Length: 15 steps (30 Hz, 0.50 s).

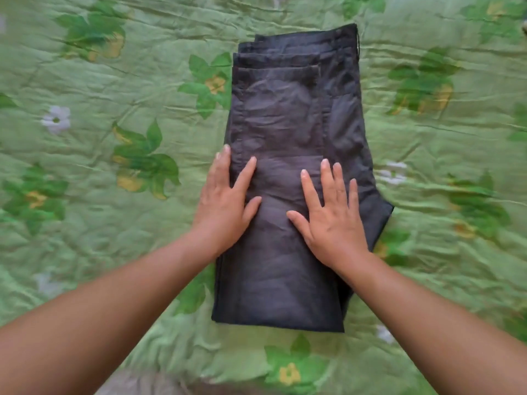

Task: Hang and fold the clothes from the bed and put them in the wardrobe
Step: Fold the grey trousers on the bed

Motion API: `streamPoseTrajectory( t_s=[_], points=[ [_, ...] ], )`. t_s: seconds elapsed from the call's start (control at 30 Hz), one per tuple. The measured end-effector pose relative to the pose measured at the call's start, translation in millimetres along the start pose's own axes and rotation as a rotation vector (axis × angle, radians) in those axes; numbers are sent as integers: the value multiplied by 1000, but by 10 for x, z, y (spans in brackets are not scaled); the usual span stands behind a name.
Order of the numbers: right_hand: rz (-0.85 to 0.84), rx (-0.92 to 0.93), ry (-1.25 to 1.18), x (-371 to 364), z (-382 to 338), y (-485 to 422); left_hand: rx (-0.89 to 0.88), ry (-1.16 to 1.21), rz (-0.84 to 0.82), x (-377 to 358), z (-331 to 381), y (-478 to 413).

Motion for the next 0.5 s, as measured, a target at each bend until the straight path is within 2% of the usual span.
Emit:
streamPoseTrajectory(
  t_s=[0.07,0.13,0.2,0.27,0.33,0.37,0.4,0.43,0.47,0.5],
  points=[
    [-15,-83,-66,-101,55,404,54,152,-26,-101,-37,466],
    [24,-183,-230,-162,104,839,57,392,-37,-187,-105,912],
    [122,-287,-475,-196,133,1176,114,644,-55,-272,-207,1184],
    [158,-384,-829,-239,212,1324,155,797,-105,-340,-335,1272],
    [18,-374,-1320,-276,259,1324,29,705,-152,-268,-371,1281],
    [-106,-339,-1520,-280,257,1299,-83,549,-143,-203,-365,1270],
    [-223,-253,-1573,-256,251,1281,-204,351,-96,-139,-356,1251],
    [-295,-123,-1454,-214,269,1257,-319,160,-33,-89,-339,1223],
    [-302,33,-1180,-165,301,1223,-417,6,17,-63,-321,1195],
    [-240,170,-778,-106,319,1187,-494,-99,57,-51,-298,1164]
  ],
)
Point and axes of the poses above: each hand's wrist, its own y-axis away from the middle knuckle, its own x-axis out of the back of the hand, z = x × y, the point moved 5 cm from there along -y, towards the middle knuckle, and after that the axes turned 10 degrees about -z, right-handed, at the moved point
